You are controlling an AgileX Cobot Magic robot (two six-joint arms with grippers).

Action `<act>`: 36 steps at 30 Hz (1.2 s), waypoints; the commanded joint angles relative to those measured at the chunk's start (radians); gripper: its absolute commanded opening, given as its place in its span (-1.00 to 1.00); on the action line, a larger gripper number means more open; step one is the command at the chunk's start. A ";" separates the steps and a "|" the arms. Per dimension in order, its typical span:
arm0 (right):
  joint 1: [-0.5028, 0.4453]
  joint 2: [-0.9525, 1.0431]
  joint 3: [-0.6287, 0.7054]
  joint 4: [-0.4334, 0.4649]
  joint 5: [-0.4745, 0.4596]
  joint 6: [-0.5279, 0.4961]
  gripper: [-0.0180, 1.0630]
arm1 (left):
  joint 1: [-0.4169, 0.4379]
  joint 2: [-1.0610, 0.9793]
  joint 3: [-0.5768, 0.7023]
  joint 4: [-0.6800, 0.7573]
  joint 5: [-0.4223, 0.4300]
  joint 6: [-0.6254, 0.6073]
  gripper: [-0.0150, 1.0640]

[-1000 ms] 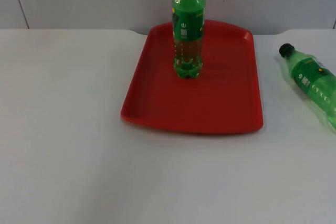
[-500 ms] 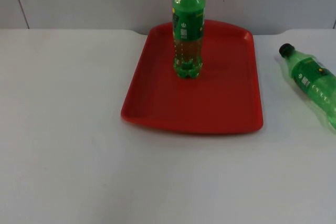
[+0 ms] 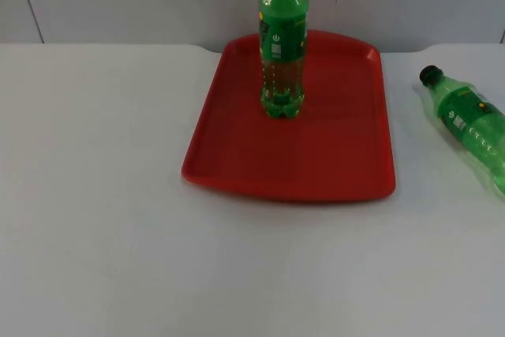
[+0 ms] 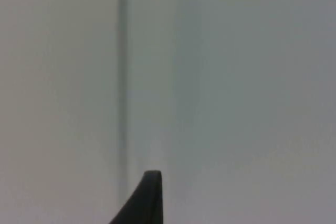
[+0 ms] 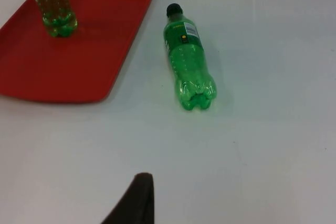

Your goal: Place the bottle upright on the tray.

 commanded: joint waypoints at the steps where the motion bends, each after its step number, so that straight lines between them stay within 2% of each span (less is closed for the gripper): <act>1: -0.005 -0.003 0.000 0.004 -0.004 -0.002 0.98 | -0.002 -0.044 -0.001 -0.001 0.125 0.143 0.85; 3: -0.005 -0.003 0.000 0.004 -0.004 -0.002 0.98 | -0.002 -0.081 0.027 -0.001 0.239 0.245 0.85; 5: -0.005 -0.003 0.000 0.004 -0.004 -0.002 0.98 | -0.002 -0.114 0.065 -0.087 0.354 0.379 0.85; 6: -0.005 -0.003 0.000 0.004 -0.004 -0.002 0.98 | -0.002 -0.114 0.065 -0.087 0.354 0.379 0.85; 7: -0.005 -0.003 0.000 0.004 -0.004 -0.002 0.98 | -0.002 -0.121 0.081 -0.173 0.416 0.449 0.85; 8: -0.005 -0.003 0.000 0.004 -0.004 -0.002 0.98 | -0.002 -0.127 0.088 -0.315 0.499 0.598 0.85; 9: -0.005 -0.003 0.000 0.004 -0.004 -0.002 0.98 | -0.002 -0.127 0.088 -0.449 0.531 0.719 0.85; 11: -0.005 -0.003 0.000 0.004 -0.004 -0.002 0.98 | -0.002 -0.127 0.088 -0.697 0.582 0.959 0.85; 12: -0.005 -0.003 0.000 0.004 -0.004 -0.002 0.98 | -0.002 -0.127 0.088 -0.697 0.582 0.959 0.85; 14: -0.005 -0.003 0.000 0.004 -0.004 -0.002 0.98 | -0.002 -0.127 0.088 -0.916 0.617 1.199 0.85; 15: -0.005 -0.003 0.000 0.004 -0.004 -0.002 0.98 | -0.002 -0.127 0.088 -1.019 0.633 1.270 0.85; 16: -0.005 -0.003 0.000 0.004 -0.004 -0.002 0.98 | -0.002 -0.127 0.088 -1.019 0.633 1.270 0.85; 19: -0.005 -0.003 0.000 0.004 -0.004 -0.002 0.98 | -0.002 -0.128 0.096 -1.200 0.659 1.399 0.85; 22: -0.005 -0.003 0.000 0.004 -0.004 -0.002 0.98 | -0.002 -0.146 0.146 -1.281 0.661 1.428 0.85; 27: -0.005 -0.003 0.000 0.004 -0.004 -0.002 0.98 | -0.002 -0.200 0.267 -1.294 0.636 1.428 0.85; 32: -0.005 -0.003 0.000 0.004 -0.004 -0.002 0.98 | -0.002 -0.293 0.446 -1.321 0.577 1.428 0.85; 33: -0.005 -0.003 0.000 0.004 -0.004 -0.002 0.98 | -0.002 -0.293 0.446 -1.321 0.577 1.428 0.85; 36: -0.005 -0.003 0.000 0.004 -0.004 -0.002 0.98 | -0.002 -0.343 0.536 -1.371 0.560 1.453 0.85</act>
